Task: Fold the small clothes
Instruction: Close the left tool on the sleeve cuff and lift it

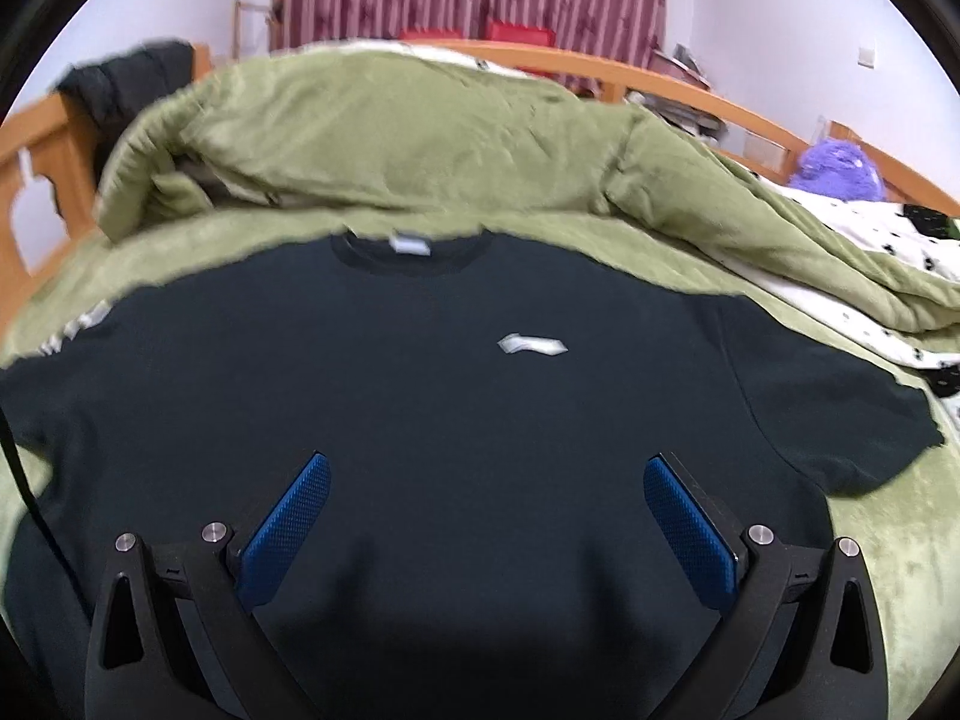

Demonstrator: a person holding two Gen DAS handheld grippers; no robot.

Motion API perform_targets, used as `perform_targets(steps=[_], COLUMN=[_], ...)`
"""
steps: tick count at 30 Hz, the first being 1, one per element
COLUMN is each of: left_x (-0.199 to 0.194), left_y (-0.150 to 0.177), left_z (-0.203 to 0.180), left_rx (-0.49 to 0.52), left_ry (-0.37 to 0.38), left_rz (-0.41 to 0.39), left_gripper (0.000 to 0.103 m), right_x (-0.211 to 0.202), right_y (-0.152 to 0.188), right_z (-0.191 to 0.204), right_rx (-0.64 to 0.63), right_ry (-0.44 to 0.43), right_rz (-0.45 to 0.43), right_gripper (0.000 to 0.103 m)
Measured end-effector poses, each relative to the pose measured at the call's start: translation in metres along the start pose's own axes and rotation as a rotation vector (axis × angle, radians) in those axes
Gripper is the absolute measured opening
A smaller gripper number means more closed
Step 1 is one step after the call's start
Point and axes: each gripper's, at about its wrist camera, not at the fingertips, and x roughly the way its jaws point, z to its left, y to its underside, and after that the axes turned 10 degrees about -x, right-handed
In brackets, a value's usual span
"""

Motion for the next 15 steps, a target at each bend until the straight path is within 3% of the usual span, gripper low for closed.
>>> perform_targets(steps=[1, 3, 8, 15], left_x=[-0.002, -0.013, -0.058, -0.134], left_y=[-0.002, -0.004, -0.011, 0.008], left_z=[-0.005, -0.017, -0.052, -0.144], left_rx=[0.023, 0.069, 0.106, 0.224], left_ry=[-0.002, -0.013, 0.043, 0.180], left_rz=[-0.011, -0.037, -0.083, -0.125], left_gripper=[0.012, 0.008, 0.006, 0.006], right_x=[0.000, -0.003, -0.030, -0.060], right_y=[0.003, 0.007, 0.000, -0.026], right_z=[-0.001, -0.004, -0.022, -0.057], right_rx=[0.003, 0.001, 0.024, 0.035], right_ry=[-0.002, -0.010, -0.026, -0.109], right_rz=[0.006, 0.008, -0.040, -0.078], right_gripper=[0.099, 0.099, 0.099, 0.099])
